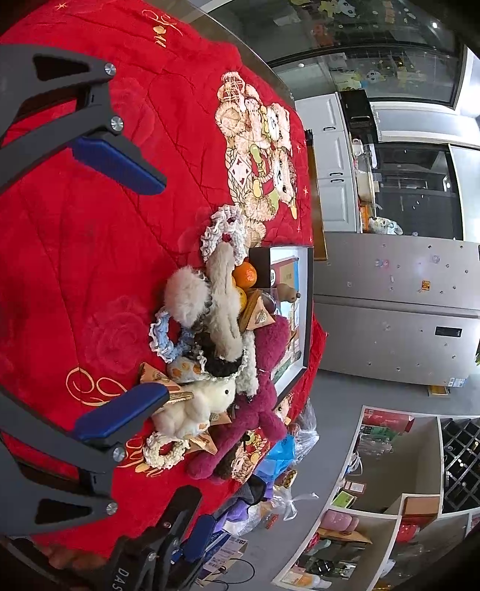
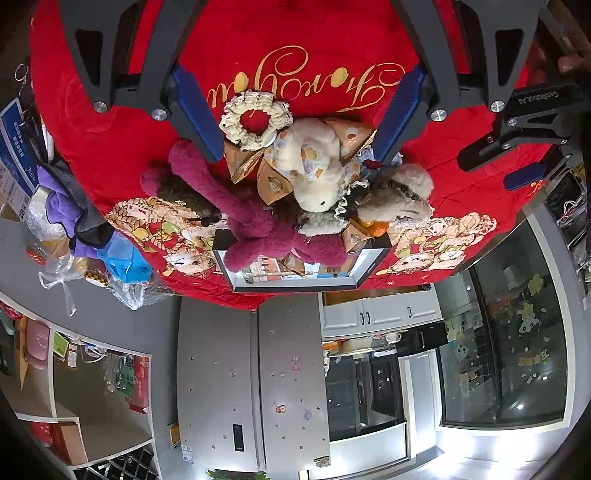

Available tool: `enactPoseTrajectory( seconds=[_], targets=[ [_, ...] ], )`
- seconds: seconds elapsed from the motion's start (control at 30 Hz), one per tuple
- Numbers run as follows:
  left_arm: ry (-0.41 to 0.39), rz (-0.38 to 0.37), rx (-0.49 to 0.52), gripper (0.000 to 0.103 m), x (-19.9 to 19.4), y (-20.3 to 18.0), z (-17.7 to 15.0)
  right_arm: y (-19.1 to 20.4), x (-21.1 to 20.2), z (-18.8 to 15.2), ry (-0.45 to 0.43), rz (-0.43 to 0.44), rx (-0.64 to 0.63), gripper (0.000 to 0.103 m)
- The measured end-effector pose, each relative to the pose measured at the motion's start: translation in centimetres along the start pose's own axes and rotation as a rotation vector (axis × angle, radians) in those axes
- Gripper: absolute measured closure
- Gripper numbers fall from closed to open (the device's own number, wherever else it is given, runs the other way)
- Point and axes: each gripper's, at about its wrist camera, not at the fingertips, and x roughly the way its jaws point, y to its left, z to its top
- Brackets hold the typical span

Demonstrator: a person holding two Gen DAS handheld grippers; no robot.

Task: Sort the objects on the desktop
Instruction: 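Grasp the cream lace ring with the right tool while the left tool grasps a tan triangular packet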

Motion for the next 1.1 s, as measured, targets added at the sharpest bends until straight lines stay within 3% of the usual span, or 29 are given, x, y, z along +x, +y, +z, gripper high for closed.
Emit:
enactPoseTrajectory(
  seconds=[0.57,0.73,1.1],
  targets=[
    [0.023,-0.062,0.057,0.001,1.6,-2.7,-1.0,-1.2,0.5,-1.2,0.018,0.004,-0.008,0.018],
    [0.046,-0.085,0.102,0.001,3.3,-4.6,-1.4,-2.1,1.7,-2.2,0.042,-0.038,-0.051,0.018],
    [0.086,-0.117,0.160,0.001,6.3,-7.4,-1.4,-4.9,5.6,-3.7,0.125,-0.033,0.052,0.018]
  ],
)
